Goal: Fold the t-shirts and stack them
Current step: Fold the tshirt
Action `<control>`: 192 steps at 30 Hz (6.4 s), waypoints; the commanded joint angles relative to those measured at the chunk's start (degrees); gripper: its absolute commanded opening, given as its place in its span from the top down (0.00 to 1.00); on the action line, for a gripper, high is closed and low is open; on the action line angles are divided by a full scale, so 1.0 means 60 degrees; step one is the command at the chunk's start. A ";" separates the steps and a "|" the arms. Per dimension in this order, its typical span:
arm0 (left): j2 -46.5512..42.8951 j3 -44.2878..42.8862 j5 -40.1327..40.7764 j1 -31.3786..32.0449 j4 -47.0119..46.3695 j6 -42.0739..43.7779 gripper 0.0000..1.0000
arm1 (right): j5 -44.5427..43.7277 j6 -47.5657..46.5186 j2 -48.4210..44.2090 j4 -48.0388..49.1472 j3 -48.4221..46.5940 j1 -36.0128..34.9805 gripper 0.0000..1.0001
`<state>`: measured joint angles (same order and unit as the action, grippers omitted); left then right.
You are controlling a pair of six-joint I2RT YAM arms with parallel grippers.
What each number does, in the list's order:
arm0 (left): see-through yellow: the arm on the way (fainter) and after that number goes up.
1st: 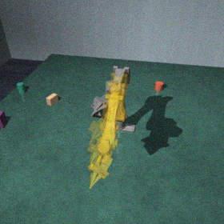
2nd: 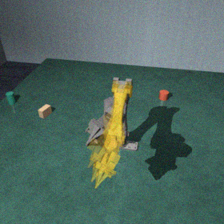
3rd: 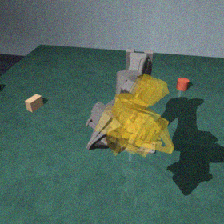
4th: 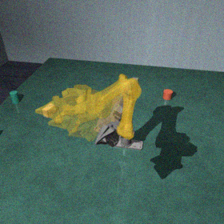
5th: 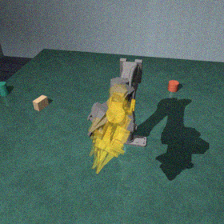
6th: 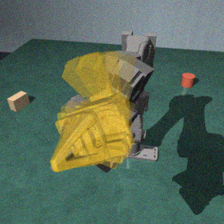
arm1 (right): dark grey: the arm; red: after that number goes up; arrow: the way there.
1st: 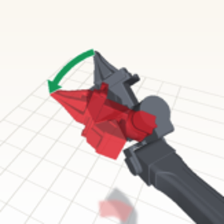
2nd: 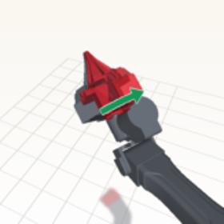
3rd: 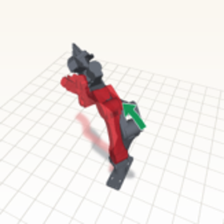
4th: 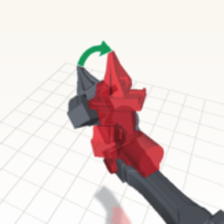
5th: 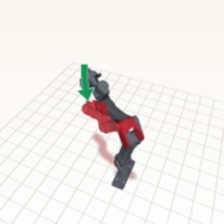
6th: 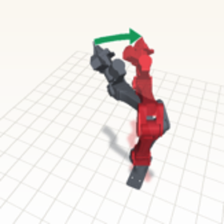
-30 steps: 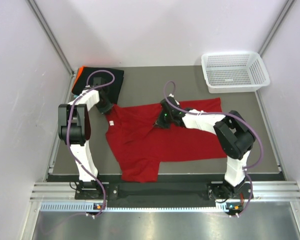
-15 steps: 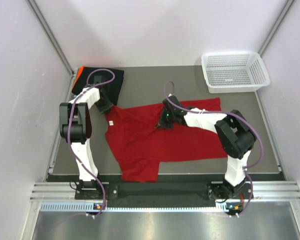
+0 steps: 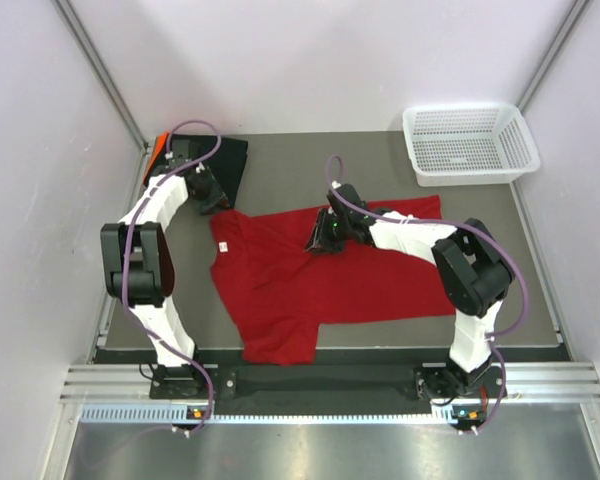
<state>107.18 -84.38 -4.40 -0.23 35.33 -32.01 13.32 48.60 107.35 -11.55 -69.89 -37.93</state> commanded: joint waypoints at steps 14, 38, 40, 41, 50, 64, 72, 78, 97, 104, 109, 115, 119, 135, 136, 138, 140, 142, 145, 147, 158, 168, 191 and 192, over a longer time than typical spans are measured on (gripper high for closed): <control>0.1019 0.0089 -0.0776 0.0888 -0.1479 -0.0407 0.58 | 0.0226 0.0074 -0.0372 0.0519 -0.0203 0.0082 0.69; 0.1371 -0.0219 0.0339 0.1034 -0.1392 -0.0525 0.77 | 0.0226 0.0103 -0.0431 0.0666 -0.0042 0.0082 0.68; 0.1269 -0.0277 0.0397 0.1034 -0.1202 -0.0481 0.90 | 0.0241 0.0074 -0.0474 0.0665 -0.0042 0.0082 0.68; 0.1225 -0.0307 0.0455 0.1034 -0.1071 -0.0466 0.93 | 0.0226 0.0060 -0.0518 0.0651 -0.0013 0.0082 0.68; -0.0225 0.0761 0.1437 0.1034 -0.0468 -0.0276 1.00 | -0.0345 0.0103 -0.0738 0.0445 0.0485 -0.0577 0.59; -0.0884 0.2080 0.1818 0.1034 -0.0849 -0.0949 1.00 | -0.0844 0.1158 0.0110 0.1557 0.0691 -0.1237 0.58; -0.0973 0.2432 0.1730 0.1034 -0.1157 -0.1052 1.00 | -0.0565 0.1451 0.0594 0.1852 0.0603 -0.1251 0.61; -0.0607 0.1630 0.2183 0.1020 -0.0807 -0.0920 1.00 | -0.0301 0.1145 -0.0193 0.1331 0.0428 -0.1135 1.00; 0.0036 0.1524 0.2960 0.1020 -0.1201 -0.0290 1.00 | 0.0856 0.0719 -0.0710 0.0841 0.1057 -0.0973 0.98; 0.0580 0.1011 0.3516 0.1020 -0.0265 -0.0554 1.00 | 0.0753 0.0528 -0.0094 0.0695 0.0779 -0.0929 0.84; 0.0625 0.0734 0.3589 0.1020 -0.0118 -0.0231 0.84 | 0.0549 0.0441 -0.0269 0.0198 0.0647 -0.0870 0.69; -0.0472 0.0426 0.4177 0.1166 0.0585 -0.0057 0.63 | -0.0183 0.0323 -0.1440 -0.0271 0.1086 -0.0315 0.67; -0.1060 0.0643 0.2905 0.1604 0.1229 0.0427 0.67 | -0.0594 0.0381 -0.1924 -0.0666 0.1364 0.0387 0.68; -0.3463 0.4951 0.0793 0.3451 0.0001 -0.0993 0.69 | -0.0463 0.0176 -0.2262 -0.0375 0.1906 0.0697 0.67; -0.3478 0.5111 0.0793 0.3466 -0.0029 -0.1109 0.69 | -0.0448 0.0177 -0.2305 -0.0331 0.1936 0.0697 0.68; -0.3522 0.5273 0.0937 0.3481 -0.0044 -0.1242 0.69 | -0.0433 0.0176 -0.2364 -0.0272 0.2067 0.0712 0.67; -0.3522 0.5478 0.0983 0.3480 -0.0146 -0.1315 0.69 | -0.0390 0.0191 -0.2394 -0.0170 0.2155 0.0712 0.67; -0.3420 0.5567 0.0925 0.3481 -0.0365 -0.1359 0.69 | -0.0331 0.0206 -0.2394 -0.0082 0.2214 0.0712 0.67; -0.3331 0.5684 0.0793 0.3481 -0.0789 -0.1388 0.69 | -0.0301 0.0235 -0.2379 -0.0038 0.2229 0.0712 0.67; -0.3230 0.5655 0.1010 0.3481 -0.0718 -0.1447 0.73 | -0.0287 0.0235 -0.2423 -0.0038 0.2229 0.0697 0.67; -0.3229 0.5274 0.1569 0.3495 0.0249 -0.1491 1.00 | -0.0272 0.0177 -0.2526 -0.0140 0.2171 0.0741 0.67; -0.3097 0.5728 0.1393 0.3598 -0.0263 -0.1711 0.82 | -0.0287 0.0220 -0.2555 -0.0067 0.2258 0.0741 0.67; -0.3330 0.4807 0.2476 0.3861 0.1185 -0.1828 1.00 | -0.0287 0.0250 -0.2687 0.0036 0.2434 0.0741 0.67; -0.3433 0.4631 0.2753 0.3949 0.1346 -0.1886 1.00 | -0.0287 0.0293 -0.2701 0.0079 0.2449 0.0741 0.67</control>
<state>89.45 -52.49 6.90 22.41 38.28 -42.24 11.49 50.54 94.11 -12.88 -55.83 -33.58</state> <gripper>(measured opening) 0.011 0.330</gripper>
